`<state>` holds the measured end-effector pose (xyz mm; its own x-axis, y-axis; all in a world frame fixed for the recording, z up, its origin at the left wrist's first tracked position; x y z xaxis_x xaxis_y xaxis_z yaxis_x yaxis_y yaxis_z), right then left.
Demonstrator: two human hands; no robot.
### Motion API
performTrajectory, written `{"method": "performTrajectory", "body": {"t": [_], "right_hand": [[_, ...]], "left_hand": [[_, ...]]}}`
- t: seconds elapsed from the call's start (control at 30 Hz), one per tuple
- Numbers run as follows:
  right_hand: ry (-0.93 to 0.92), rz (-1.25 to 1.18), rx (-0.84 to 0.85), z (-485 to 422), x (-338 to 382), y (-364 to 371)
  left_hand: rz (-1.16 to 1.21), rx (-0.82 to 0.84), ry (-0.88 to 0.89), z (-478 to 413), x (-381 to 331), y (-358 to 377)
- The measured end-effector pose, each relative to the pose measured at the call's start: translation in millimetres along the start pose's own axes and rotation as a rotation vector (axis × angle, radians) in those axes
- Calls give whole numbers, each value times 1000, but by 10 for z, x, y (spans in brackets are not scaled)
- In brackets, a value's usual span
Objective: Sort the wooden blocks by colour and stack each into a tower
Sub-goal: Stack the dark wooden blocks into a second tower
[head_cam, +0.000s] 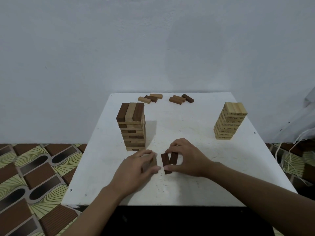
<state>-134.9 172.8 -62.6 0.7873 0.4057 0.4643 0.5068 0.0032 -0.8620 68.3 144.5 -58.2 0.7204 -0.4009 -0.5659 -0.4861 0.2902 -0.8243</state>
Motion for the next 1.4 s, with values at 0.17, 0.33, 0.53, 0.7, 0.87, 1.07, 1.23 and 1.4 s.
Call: {"method": "performTrajectory", "body": {"t": [0.17,0.33,0.53,0.7,0.87,1.07,1.23,1.4], "right_hand": [[35,4,19,-10,23,32],[38,23,75,-23,117,69],[53,-40,155,2,169,-31],[55,55,265,-9,23,-55],[30,-82,254,-93,66,-31],[-4,-173,249,-195,121,-25],[17,-181,217,-175,130,-31],[81,-266,172,-139,79,-29]], "left_hand": [[-68,32,8,109,214,3],[-62,61,69,102,137,47],[-43,60,85,13,29,98],[-7,93,76,-62,-15,131],[70,117,34,-127,-52,166],[109,93,-7,-133,-125,178],[156,46,-44,-98,-117,163],[151,29,-46,-81,-127,141]]}}
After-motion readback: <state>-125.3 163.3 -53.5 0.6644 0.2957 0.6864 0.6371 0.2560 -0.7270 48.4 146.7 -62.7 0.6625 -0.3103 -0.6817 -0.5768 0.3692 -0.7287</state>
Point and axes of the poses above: each hand's wrist, its own z-axis away from the middle knuckle, its own y-axis out of the palm, x = y × z, the point moved 5 cm from there along -z, towards the middle knuckle, and after that the axes turned 12 degrees about -y, right-handed, at the moved point
